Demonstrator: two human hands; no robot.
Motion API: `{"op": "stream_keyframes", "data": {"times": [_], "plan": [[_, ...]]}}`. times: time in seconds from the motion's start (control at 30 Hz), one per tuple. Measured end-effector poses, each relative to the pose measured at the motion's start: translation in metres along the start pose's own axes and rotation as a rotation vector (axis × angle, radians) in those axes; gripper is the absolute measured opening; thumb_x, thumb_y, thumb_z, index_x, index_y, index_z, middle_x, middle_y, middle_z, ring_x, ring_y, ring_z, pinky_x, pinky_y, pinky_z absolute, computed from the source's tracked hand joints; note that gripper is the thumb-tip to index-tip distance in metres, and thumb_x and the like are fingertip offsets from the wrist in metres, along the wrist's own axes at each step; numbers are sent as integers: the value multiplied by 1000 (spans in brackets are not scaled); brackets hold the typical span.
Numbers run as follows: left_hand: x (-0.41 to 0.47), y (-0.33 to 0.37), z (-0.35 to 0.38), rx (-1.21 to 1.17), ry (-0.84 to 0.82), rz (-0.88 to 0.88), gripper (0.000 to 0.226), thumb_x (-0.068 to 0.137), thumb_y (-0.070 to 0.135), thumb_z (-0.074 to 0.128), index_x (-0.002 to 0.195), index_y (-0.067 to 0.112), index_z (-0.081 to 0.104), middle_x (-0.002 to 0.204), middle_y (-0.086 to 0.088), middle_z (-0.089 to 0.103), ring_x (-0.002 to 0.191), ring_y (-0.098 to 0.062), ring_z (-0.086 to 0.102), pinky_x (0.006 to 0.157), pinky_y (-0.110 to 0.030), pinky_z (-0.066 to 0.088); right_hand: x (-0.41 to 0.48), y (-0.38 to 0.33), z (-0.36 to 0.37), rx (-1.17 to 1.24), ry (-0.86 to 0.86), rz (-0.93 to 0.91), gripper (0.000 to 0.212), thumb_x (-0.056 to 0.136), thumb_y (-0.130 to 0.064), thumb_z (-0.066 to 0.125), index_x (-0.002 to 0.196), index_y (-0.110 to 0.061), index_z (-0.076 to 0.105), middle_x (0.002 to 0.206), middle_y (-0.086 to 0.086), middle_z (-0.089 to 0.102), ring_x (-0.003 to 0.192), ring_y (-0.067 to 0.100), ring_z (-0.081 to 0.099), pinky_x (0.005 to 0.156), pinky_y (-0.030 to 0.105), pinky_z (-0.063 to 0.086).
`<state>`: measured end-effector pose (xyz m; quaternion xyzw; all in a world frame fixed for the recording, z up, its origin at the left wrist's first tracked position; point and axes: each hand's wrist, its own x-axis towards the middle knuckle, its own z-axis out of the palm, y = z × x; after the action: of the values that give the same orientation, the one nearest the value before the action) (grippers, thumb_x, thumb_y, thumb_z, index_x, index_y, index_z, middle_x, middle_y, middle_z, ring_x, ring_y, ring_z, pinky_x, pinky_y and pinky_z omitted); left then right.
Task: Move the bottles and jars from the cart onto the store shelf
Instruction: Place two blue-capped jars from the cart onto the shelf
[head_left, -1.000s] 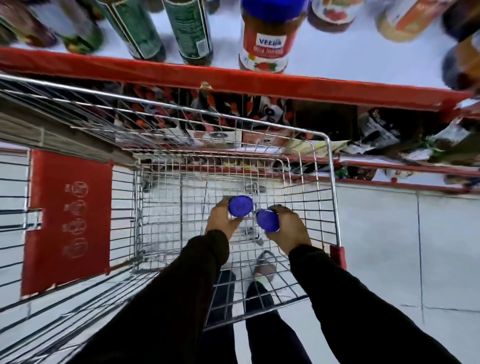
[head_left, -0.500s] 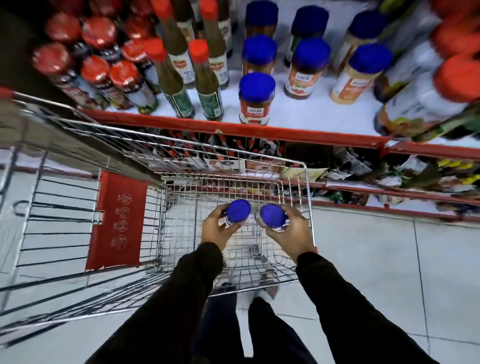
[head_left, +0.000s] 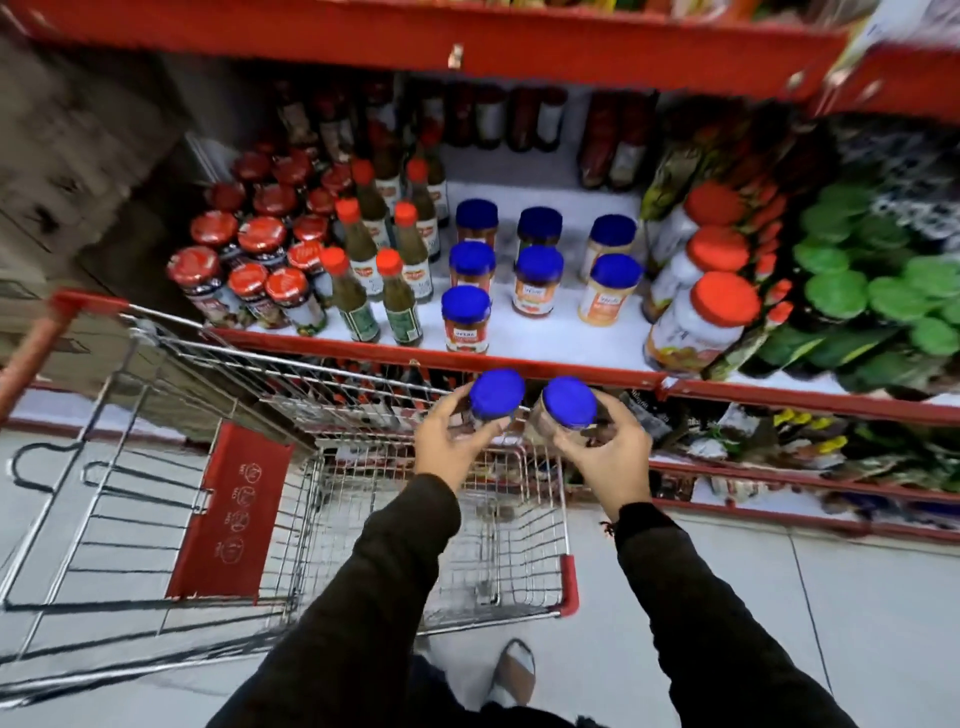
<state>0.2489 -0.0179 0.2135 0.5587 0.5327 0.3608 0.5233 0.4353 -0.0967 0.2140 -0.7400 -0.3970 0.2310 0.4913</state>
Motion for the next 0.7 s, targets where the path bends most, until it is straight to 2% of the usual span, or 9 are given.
{"op": "stream_keyframes", "data": {"times": [0.07, 0.13, 0.17, 0.23, 0.27, 0.4, 0.47, 0.53, 0.7], "plan": [[12, 23, 15, -54, 12, 52, 66, 70, 19, 88, 130, 17, 60, 126, -2, 67, 117, -12, 64, 98, -28, 53, 18, -13, -11, 36, 58, -35, 58, 67, -36, 93, 117, -20, 69, 110, 3, 76, 102, 21, 72, 96, 44, 58], [26, 46, 30, -97, 27, 102, 66, 70, 16, 87, 130, 15, 60, 120, 2, 67, 107, 6, 65, 88, -12, 52, 35, -26, -22, 63, 119, -73, 55, 65, -45, 88, 114, -33, 67, 105, -8, 75, 98, 10, 71, 96, 34, 57], [34, 56, 38, -92, 33, 127, 64, 71, 15, 87, 129, 15, 60, 118, 2, 68, 105, 7, 64, 86, -10, 51, 44, -31, -26, 68, 150, -89, 54, 64, -49, 86, 113, -37, 66, 102, -12, 74, 95, 5, 68, 94, 29, 55], [50, 72, 53, -98, 28, 134, 62, 72, 11, 86, 128, 17, 60, 115, -2, 69, 107, -7, 64, 87, -10, 52, 63, -36, -32, 85, 173, -94, 52, 66, -49, 87, 112, -38, 65, 103, -10, 74, 95, 4, 66, 92, 26, 54], [57, 77, 60, -99, 22, 132, 61, 72, 9, 85, 128, 15, 60, 114, -2, 68, 108, -11, 63, 84, -5, 50, 72, -37, -33, 107, 171, -77, 51, 67, -45, 89, 112, -36, 65, 104, -6, 74, 94, 6, 66, 91, 27, 55], [80, 81, 83, -34, 19, 101, 63, 76, 8, 82, 134, 9, 56, 119, -1, 66, 107, -9, 59, 71, 10, 39, 100, -29, -36, 91, 149, -40, 50, 71, -31, 91, 113, -32, 63, 102, 3, 73, 90, 16, 63, 85, 39, 58], [86, 77, 91, 13, 15, 94, 61, 78, 8, 80, 134, 11, 56, 116, 1, 66, 104, -8, 58, 79, 4, 42, 108, -21, -37, 49, 106, -30, 49, 73, -29, 90, 114, -27, 64, 100, 4, 72, 89, 18, 61, 88, 47, 57], [89, 73, 95, 76, 0, 80, 58, 79, 9, 79, 133, 13, 57, 118, -2, 69, 103, -7, 58, 94, -15, 45, 113, -13, -37, 31, 60, -18, 50, 73, -31, 90, 116, -20, 67, 100, 3, 73, 92, 18, 63, 90, 48, 57], [95, 60, 99, 120, 22, 26, 56, 81, 12, 77, 133, 13, 56, 122, -6, 70, 106, -13, 61, 95, -24, 42, 116, -2, -36, 14, 22, 33, 57, 77, -23, 87, 127, -8, 64, 111, 11, 75, 105, 28, 68, 97, 52, 56]]}}
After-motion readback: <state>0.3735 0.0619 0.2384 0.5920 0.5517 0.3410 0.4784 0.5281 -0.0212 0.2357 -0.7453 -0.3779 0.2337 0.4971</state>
